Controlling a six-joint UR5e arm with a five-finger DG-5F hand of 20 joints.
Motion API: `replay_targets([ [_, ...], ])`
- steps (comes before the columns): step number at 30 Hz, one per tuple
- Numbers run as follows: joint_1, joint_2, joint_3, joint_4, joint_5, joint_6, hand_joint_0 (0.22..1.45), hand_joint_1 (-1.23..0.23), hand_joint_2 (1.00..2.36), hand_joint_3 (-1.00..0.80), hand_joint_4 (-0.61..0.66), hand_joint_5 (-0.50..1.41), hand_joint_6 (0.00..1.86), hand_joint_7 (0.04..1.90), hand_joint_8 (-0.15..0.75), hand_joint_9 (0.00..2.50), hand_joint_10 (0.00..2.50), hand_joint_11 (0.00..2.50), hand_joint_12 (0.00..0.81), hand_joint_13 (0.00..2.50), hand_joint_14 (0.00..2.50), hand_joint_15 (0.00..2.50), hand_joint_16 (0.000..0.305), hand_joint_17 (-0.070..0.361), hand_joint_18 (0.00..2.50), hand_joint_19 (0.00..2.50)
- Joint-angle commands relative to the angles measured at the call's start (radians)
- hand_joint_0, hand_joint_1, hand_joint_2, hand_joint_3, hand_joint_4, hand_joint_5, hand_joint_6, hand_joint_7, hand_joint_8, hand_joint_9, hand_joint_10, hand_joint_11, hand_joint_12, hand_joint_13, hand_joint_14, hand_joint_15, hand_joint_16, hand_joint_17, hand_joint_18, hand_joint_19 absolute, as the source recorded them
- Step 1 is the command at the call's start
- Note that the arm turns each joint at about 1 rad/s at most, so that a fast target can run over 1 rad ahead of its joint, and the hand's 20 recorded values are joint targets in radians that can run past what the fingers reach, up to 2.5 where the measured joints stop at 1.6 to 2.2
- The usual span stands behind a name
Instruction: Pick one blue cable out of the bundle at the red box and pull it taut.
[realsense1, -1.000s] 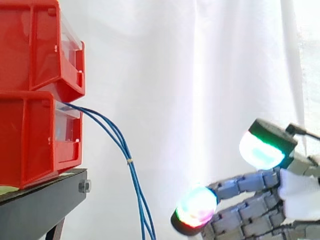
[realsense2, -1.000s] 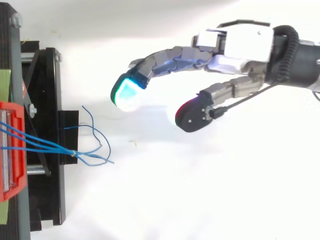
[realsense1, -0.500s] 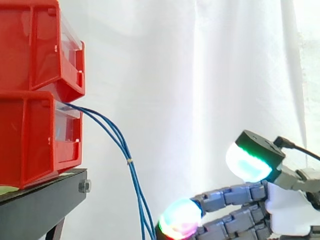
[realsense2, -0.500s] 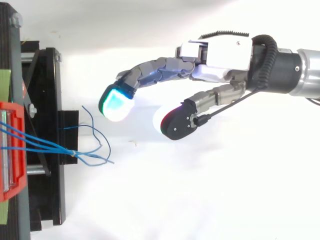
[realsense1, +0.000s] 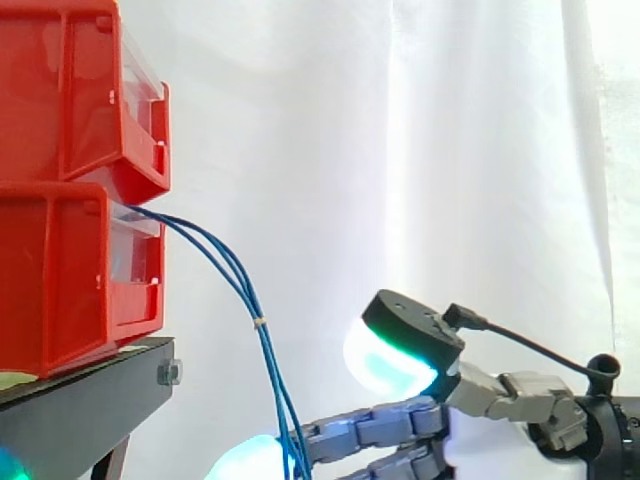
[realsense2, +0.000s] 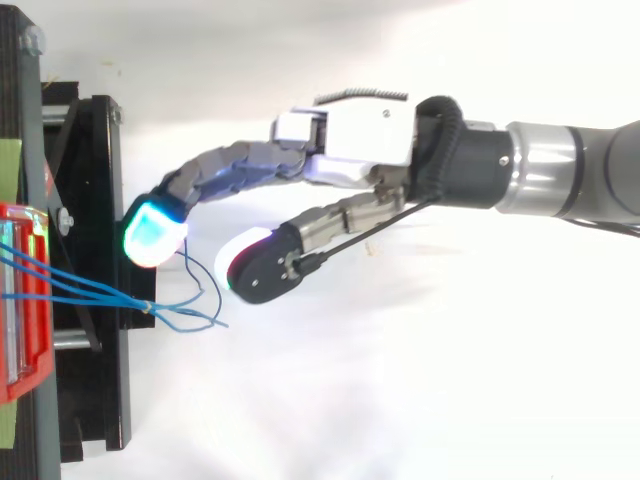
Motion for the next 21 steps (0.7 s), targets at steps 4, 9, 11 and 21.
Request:
replay_targets([
  [4,0.009,-0.012,0.043,0.006,0.004,0.008,0.50,-0.56,1.00,-0.50,0.27,-0.22,0.50,0.63,0.308,0.42,0.00,0.05,0.355,0.21,0.00,0.11,0.055,0.123,0.18,0.21],
  [9,0.012,-0.012,0.045,0.012,0.003,0.008,0.51,-0.56,1.00,-0.50,0.29,-0.21,0.50,0.65,0.309,0.42,0.00,0.06,0.355,0.21,0.00,0.11,0.054,0.122,0.18,0.20],
  [11,0.015,-0.012,0.045,0.026,0.001,0.005,0.51,-0.57,1.00,-0.50,0.31,-0.20,0.50,0.68,0.311,0.42,0.00,0.06,0.355,0.22,0.00,0.11,0.054,0.122,0.19,0.20],
  [21,0.025,-0.012,0.060,0.041,0.004,-0.051,0.56,-0.72,1.00,-0.50,0.39,-0.13,0.50,0.92,0.298,0.46,0.00,0.09,0.335,0.24,0.00,0.11,0.050,0.112,0.22,0.22],
])
